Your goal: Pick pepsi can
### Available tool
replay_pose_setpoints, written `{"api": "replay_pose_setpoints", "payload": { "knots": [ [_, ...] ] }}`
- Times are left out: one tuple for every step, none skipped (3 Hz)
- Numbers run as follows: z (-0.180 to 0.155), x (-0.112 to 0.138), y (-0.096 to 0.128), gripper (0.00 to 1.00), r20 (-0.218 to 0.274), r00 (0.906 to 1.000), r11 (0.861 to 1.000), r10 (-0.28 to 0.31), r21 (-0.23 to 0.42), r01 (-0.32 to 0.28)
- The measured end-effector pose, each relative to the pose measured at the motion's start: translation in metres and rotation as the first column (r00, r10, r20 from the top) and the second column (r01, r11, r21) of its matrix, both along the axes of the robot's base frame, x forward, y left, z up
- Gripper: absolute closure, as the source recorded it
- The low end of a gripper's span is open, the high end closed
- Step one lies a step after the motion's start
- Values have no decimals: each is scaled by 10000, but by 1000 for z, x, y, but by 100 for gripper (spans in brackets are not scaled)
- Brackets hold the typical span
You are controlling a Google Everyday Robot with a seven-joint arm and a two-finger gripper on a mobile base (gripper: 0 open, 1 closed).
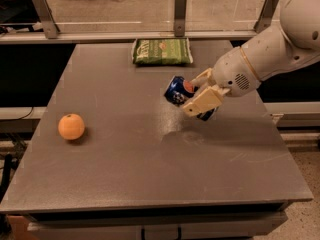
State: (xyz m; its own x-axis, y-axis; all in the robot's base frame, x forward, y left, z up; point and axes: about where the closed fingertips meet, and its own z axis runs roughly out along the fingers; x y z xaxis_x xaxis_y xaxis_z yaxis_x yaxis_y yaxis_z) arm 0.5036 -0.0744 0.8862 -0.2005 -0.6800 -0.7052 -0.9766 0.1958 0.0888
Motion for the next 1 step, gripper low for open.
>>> {"api": "replay_pose_setpoints", "payload": {
  "knots": [
    [16, -7, 19, 100, -183, 9996, 9960, 219, 873, -202]
  ]
}}
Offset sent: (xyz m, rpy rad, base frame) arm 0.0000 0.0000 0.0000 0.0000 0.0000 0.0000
